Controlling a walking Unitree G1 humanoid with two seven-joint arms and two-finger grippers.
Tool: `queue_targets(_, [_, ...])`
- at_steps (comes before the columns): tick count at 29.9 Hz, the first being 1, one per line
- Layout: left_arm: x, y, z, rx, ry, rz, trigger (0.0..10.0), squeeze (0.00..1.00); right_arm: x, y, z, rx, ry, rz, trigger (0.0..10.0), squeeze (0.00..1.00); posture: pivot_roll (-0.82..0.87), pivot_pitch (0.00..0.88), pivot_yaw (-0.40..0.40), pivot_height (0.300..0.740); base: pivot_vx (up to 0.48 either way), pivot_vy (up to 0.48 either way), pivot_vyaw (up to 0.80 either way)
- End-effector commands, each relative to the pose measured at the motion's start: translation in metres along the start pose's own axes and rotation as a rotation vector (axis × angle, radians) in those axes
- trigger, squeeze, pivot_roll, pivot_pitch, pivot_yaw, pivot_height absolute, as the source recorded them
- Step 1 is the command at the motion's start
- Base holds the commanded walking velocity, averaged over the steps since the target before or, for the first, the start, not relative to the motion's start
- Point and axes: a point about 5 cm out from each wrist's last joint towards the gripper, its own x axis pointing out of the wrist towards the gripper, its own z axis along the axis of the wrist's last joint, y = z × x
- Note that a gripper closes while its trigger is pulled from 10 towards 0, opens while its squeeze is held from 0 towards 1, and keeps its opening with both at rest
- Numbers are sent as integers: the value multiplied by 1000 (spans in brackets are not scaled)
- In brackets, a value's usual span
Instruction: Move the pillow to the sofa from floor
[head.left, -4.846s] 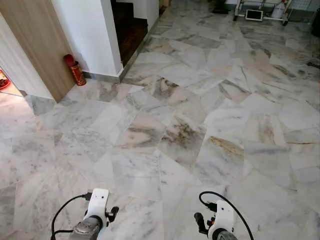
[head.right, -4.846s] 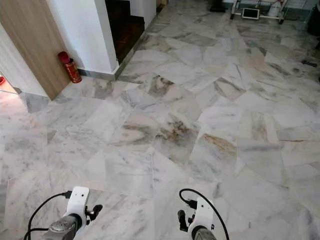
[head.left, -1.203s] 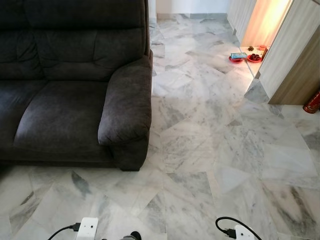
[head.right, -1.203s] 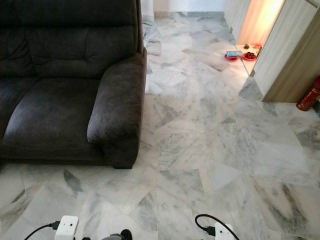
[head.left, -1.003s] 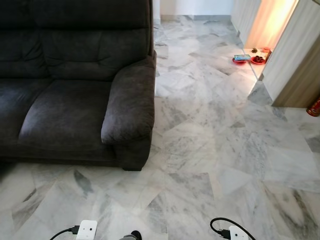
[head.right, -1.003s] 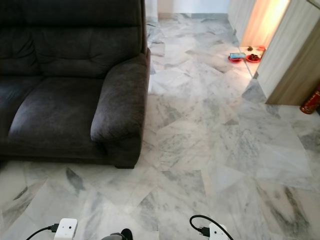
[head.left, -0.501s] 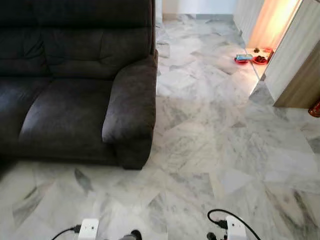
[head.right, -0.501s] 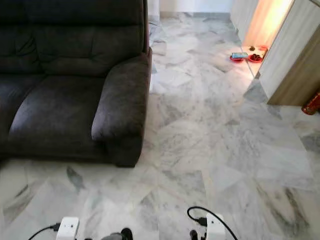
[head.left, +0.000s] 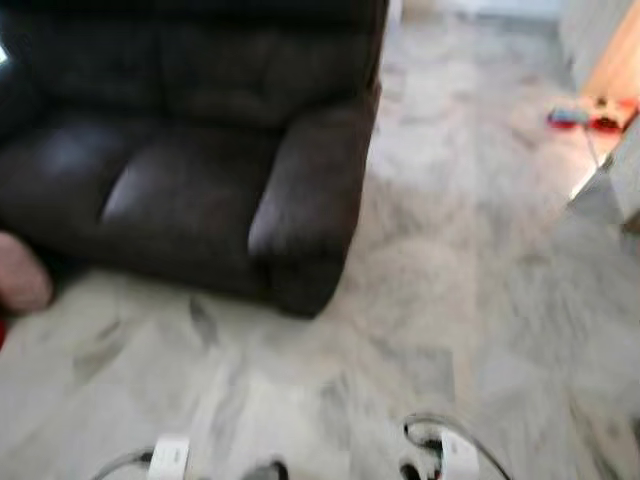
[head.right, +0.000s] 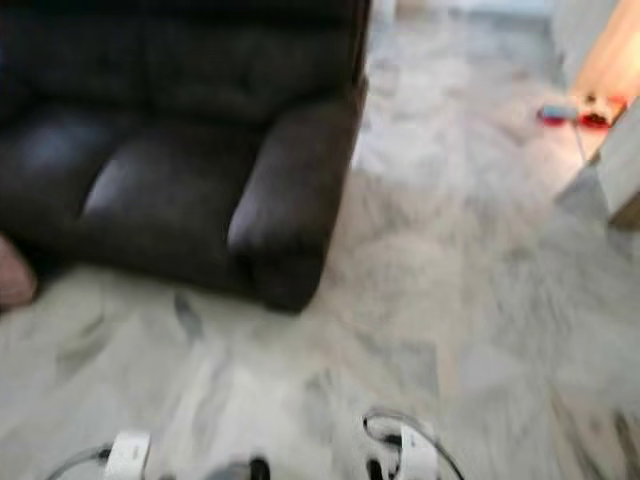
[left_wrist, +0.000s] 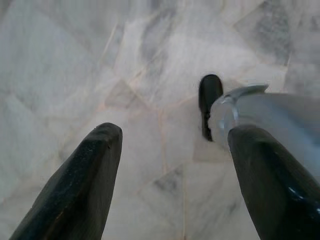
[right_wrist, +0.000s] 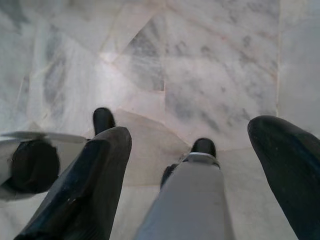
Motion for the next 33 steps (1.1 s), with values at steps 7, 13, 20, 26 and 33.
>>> queue_targets(7, [-3, -1, -14, -8, 49, -7, 10000, 0, -2, -3, -8, 33, 25, -11, 10000, 0, 36, 173, 4, 740, 0, 275, 0])
queue_targets(13, [-3, -1, -14, -12, 51, -9, 10000, 0, -1, -1, -6, 28, 23, -8, 10000, 0, 35, 171, 2, 740, 0, 289, 0])
queue_targets(20, [-3, -1, -13, -13, 50, -11, 10000, 0, -1, 0, -5, 38, 18, -6, 10000, 0, 35, 168, 1, 740, 0, 377, 0])
queue_targets(26, [-3, -2, -13, -13, 50, -12, 10000, 0, -1, 1, -5, 38, 19, -6, 10000, 0, 36, 166, 0, 740, 0, 379, 0])
queue_targets(33, [-3, -2, -14, -17, 50, -10, 10000, 0, 0, 0, -4, 25, 21, -9, 10000, 0, 38, 166, -2, 740, 0, 378, 0])
